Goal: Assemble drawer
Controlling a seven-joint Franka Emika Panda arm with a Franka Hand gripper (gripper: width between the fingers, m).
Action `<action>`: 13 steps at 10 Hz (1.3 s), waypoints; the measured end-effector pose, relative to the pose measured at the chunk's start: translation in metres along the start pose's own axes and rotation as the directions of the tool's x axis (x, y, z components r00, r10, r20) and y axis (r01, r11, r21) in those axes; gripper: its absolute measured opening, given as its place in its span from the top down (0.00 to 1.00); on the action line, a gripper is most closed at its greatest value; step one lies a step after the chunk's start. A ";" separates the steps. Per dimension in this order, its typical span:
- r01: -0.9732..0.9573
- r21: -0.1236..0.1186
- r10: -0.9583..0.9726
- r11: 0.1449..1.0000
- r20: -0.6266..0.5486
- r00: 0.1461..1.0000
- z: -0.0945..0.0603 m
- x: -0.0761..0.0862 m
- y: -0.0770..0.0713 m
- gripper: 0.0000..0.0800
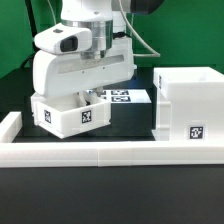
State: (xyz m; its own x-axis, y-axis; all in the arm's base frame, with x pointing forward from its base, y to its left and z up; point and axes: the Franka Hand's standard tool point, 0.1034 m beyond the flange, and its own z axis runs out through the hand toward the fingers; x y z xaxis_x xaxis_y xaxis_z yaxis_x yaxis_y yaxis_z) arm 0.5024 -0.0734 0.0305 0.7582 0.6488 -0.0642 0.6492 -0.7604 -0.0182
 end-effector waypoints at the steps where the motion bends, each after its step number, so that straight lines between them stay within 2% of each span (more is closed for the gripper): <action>1: 0.054 0.000 -0.054 0.999 0.001 0.999 0.000 -0.001 0.001 0.95; 4: 0.191 0.000 -0.191 0.982 0.007 0.981 0.001 -0.003 0.002 0.95; 6: 0.401 -0.006 -0.401 0.916 0.017 0.916 -0.001 0.001 0.003 0.95; 8: 0.513 -0.020 -0.512 0.858 0.020 0.859 -0.004 0.007 0.004 0.95; 11: 0.646 -0.013 -0.645 0.763 0.041 0.763 -0.002 0.001 0.008 0.95; 13: 0.655 -0.010 -0.655 0.755 0.039 0.755 0.000 0.005 0.004 0.95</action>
Offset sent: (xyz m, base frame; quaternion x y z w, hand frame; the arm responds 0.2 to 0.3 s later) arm 0.0000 0.0000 0.0000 0.0000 0.0000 -0.1296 0.9916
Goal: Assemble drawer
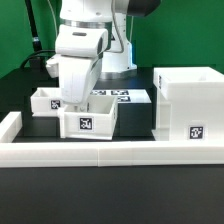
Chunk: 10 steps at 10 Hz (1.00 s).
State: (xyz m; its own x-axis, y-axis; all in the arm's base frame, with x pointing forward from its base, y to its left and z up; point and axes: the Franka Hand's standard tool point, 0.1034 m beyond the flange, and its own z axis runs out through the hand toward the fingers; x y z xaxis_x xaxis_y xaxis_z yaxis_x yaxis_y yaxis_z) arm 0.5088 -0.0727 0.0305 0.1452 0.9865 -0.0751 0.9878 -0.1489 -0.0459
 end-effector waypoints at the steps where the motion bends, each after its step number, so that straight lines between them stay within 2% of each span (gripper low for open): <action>1: 0.032 -0.011 -0.032 0.999 0.000 1.000 -0.001 0.008 0.003 0.95; 2: 0.053 -0.027 -0.053 0.998 -0.002 0.999 -0.002 0.014 0.006 0.95; 3: 0.049 -0.027 -0.049 0.998 -0.006 0.999 -0.001 0.020 0.007 0.95; 7: 0.061 -0.022 -0.061 0.998 -0.003 0.998 0.002 0.019 0.005 0.95; 8: 0.094 -0.017 -0.094 0.995 0.004 0.996 0.005 0.024 0.005 0.95; 9: 0.115 -0.021 -0.115 0.993 0.004 0.993 0.005 0.033 0.008 0.95; 10: 0.104 -0.016 -0.104 0.994 0.000 0.995 0.003 0.041 0.011 0.95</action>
Offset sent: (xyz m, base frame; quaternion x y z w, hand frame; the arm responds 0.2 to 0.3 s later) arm 0.0000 0.0000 0.0000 0.0000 0.0000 0.0000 1.0000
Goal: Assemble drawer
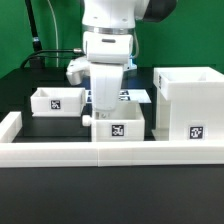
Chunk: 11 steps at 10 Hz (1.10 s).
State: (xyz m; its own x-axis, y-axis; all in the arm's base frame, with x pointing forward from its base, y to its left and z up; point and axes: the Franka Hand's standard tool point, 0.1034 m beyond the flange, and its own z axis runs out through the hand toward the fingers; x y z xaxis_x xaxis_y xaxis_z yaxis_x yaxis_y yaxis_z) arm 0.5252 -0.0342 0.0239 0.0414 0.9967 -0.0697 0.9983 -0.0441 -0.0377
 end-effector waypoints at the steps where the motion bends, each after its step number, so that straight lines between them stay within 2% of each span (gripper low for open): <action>1: -0.016 0.009 0.016 1.000 -0.003 1.000 -0.002 0.006 0.003 0.95; 3: -0.029 -0.015 0.029 0.999 -0.006 1.000 -0.002 0.006 0.005 0.95; 6: -0.031 -0.009 0.031 0.999 -0.005 1.000 -0.001 0.005 0.004 0.95; 7: -0.028 -0.014 0.028 1.000 -0.008 1.000 0.001 0.009 0.004 0.95; 8: -0.019 -0.038 0.018 0.999 -0.011 1.000 0.002 0.014 0.006 0.95; 9: -0.023 -0.034 0.023 0.999 -0.010 1.000 0.002 0.011 0.005 0.95; 10: -0.030 -0.054 0.029 0.998 -0.012 0.999 0.002 0.011 0.006 0.95; 11: -0.030 -0.052 0.030 0.998 -0.012 0.999 0.003 0.011 0.006 0.95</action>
Offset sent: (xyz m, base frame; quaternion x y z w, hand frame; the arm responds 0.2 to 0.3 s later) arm 0.0000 0.0000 0.0000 0.0000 0.0000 0.0000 1.0000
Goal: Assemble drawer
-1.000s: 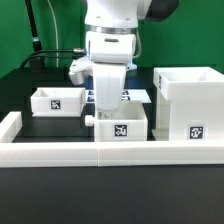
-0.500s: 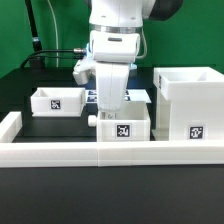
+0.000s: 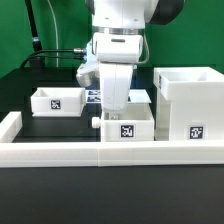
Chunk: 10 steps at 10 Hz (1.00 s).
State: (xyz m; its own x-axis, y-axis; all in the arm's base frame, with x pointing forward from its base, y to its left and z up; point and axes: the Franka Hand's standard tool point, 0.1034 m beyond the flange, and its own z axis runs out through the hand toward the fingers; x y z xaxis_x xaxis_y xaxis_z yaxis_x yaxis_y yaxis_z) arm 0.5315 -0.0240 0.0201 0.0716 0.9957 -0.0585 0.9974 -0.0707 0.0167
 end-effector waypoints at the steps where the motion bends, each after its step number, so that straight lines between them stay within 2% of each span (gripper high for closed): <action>1: 0.001 -0.001 -0.001 1.000 0.000 1.000 0.000 0.001 0.001 0.95; 5: 0.001 -0.002 -0.001 1.000 -0.001 1.000 0.001 0.002 0.001 0.95; 8: 0.018 -0.006 -0.018 1.000 -0.006 1.000 0.001 0.018 0.004 0.95; 10: 0.004 -0.008 -0.004 1.000 -0.010 1.000 0.002 0.022 0.004 0.95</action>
Offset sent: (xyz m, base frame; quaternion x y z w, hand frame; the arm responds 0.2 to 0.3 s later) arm 0.0000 0.0000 0.0000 0.0000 0.0000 0.0000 1.0000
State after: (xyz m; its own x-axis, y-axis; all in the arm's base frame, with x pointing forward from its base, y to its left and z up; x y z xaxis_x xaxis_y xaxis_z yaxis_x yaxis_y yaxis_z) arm 0.5374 -0.0021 0.0169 0.0670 0.9966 -0.0482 0.9975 -0.0659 0.0243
